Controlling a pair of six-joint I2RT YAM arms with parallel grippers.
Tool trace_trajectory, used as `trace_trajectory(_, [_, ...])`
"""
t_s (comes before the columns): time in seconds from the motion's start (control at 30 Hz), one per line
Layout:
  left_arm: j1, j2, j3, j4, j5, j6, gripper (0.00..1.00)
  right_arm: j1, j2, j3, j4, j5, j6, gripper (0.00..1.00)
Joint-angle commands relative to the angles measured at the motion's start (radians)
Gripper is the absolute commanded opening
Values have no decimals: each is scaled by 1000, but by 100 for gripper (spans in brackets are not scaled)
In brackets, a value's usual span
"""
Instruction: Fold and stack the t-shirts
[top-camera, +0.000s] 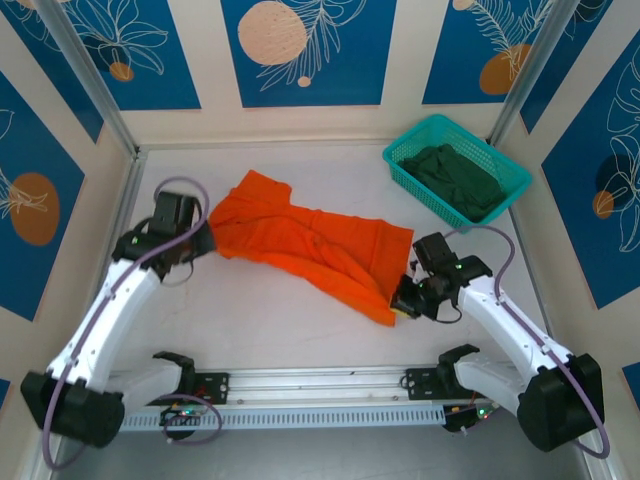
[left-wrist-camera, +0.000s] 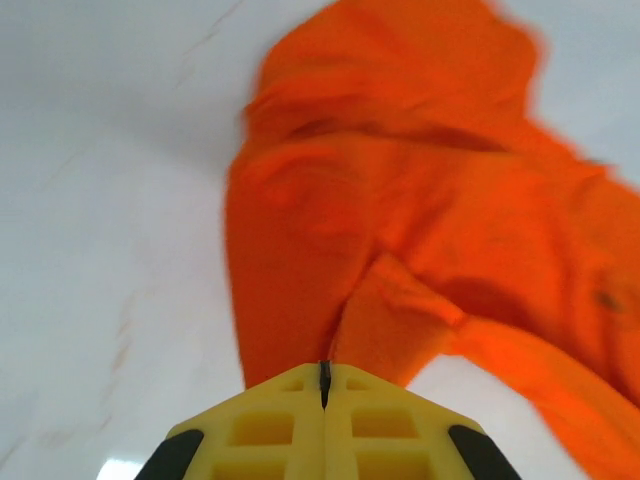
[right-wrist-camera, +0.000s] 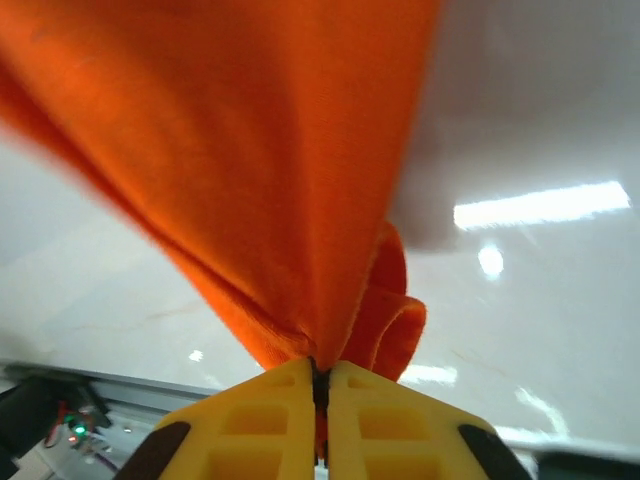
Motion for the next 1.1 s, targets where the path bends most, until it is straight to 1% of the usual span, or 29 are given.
trace_trajectory(0.0, [12, -150, -54, -95, -192, -112, 0, -13, -20, 33, -84, 47, 72, 14])
trace_trajectory(0.03, [12, -190, -71, -100, -218, -134, 0, -27, -8, 37, -87, 54, 88, 18])
trace_trajectory(0.07, [12, -222, -84, -99, -230, -148, 0, -41, 4, 35, -86, 51, 96, 24])
trace_trajectory(0.13, [12, -267, -107, -102, -234, -161, 0, -80, 40, 25, -95, 49, 119, 41])
trace_trajectory(0.17, [12, -276, -115, -110, -233, -165, 0, -96, 52, 21, -99, 50, 123, 48])
trace_trajectory(0.2, [12, -282, -119, -127, -235, -172, 0, -112, 65, 15, -98, 46, 128, 52])
trace_trajectory(0.27, [12, -287, -124, -157, -234, -187, 0, -136, 71, 9, -88, 33, 132, 56])
trace_trajectory(0.4, [12, -299, -152, -158, -178, -207, 0, -134, 56, -17, -36, -19, 151, 60])
trace_trajectory(0.5, [13, -296, -163, -151, -154, -221, 0, -129, 78, -57, 9, -83, 169, 58])
trace_trajectory(0.6, [12, -276, -159, -131, -135, -207, 0, -110, 118, -71, 34, -105, 161, 49])
trace_trajectory(0.7, [12, -243, -147, -118, -124, -191, 0, -72, 158, -68, 52, -84, 141, 44])
trace_trajectory(0.93, [12, -200, -135, -79, -96, -164, 0, -2, 219, -65, 105, -36, 134, 41])
trace_trajectory(1.07, [11, -185, -134, -65, -82, -154, 0, 12, 260, -56, 123, -26, 124, 38])
